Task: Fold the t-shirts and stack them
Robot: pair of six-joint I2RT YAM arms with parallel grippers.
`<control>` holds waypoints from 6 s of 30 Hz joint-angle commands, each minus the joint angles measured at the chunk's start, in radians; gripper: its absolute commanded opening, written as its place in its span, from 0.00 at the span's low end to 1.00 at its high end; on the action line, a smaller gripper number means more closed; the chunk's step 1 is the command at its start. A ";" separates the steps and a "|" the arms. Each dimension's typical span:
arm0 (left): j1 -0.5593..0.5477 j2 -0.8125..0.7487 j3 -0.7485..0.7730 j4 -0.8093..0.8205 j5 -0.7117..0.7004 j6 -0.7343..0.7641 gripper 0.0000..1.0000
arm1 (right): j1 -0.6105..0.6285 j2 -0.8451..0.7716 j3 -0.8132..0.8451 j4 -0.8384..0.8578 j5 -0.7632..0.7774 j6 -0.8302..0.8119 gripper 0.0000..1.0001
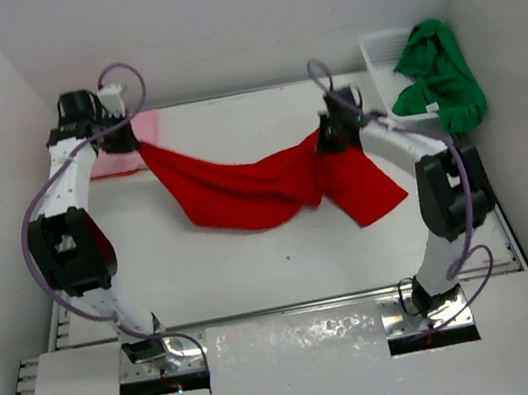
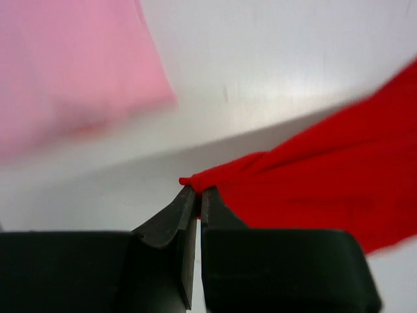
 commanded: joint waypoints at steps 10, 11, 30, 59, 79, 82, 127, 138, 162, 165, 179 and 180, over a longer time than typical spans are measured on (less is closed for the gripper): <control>-0.033 0.213 0.815 0.411 0.072 -0.318 0.00 | -0.279 0.262 1.224 0.063 -0.115 -0.042 0.00; -0.038 0.176 0.794 0.451 0.077 -0.318 0.00 | -0.295 0.224 1.132 0.083 -0.112 -0.046 0.00; -0.006 -0.280 0.078 0.074 -0.012 0.101 0.00 | -0.300 -0.692 -0.007 0.046 -0.122 -0.302 0.00; -0.239 -0.213 0.538 -0.126 0.106 -0.069 0.00 | -0.291 -0.581 0.126 -0.102 -0.320 -0.318 0.00; -0.806 0.136 1.176 -0.009 -0.745 -0.077 0.00 | -0.294 -0.542 0.140 -0.210 -0.326 -0.373 0.15; -0.809 0.137 1.156 -0.003 -0.785 -0.071 0.00 | -0.293 -0.528 0.137 -0.196 -0.342 -0.367 0.27; -0.736 -0.180 0.681 -0.095 -0.710 0.025 0.00 | -0.053 -0.431 0.116 -0.264 -0.279 -0.575 0.00; -0.657 -0.252 0.616 -0.121 -0.672 0.003 0.00 | -0.055 -0.552 0.428 -0.660 -0.515 -0.767 0.00; -0.441 -0.258 -0.123 0.074 -0.532 -0.120 0.00 | -0.095 0.205 0.664 -0.383 0.043 -0.509 0.85; -0.411 -0.274 -0.166 0.084 -0.500 -0.121 0.00 | -0.050 0.067 0.366 -0.203 -0.090 -0.447 0.69; -0.397 -0.300 -0.178 0.089 -0.471 -0.120 0.00 | 0.089 0.217 0.163 0.023 -0.202 -0.114 0.72; -0.395 -0.300 -0.177 0.089 -0.471 -0.120 0.00 | 0.095 0.232 0.166 0.031 -0.223 -0.111 0.69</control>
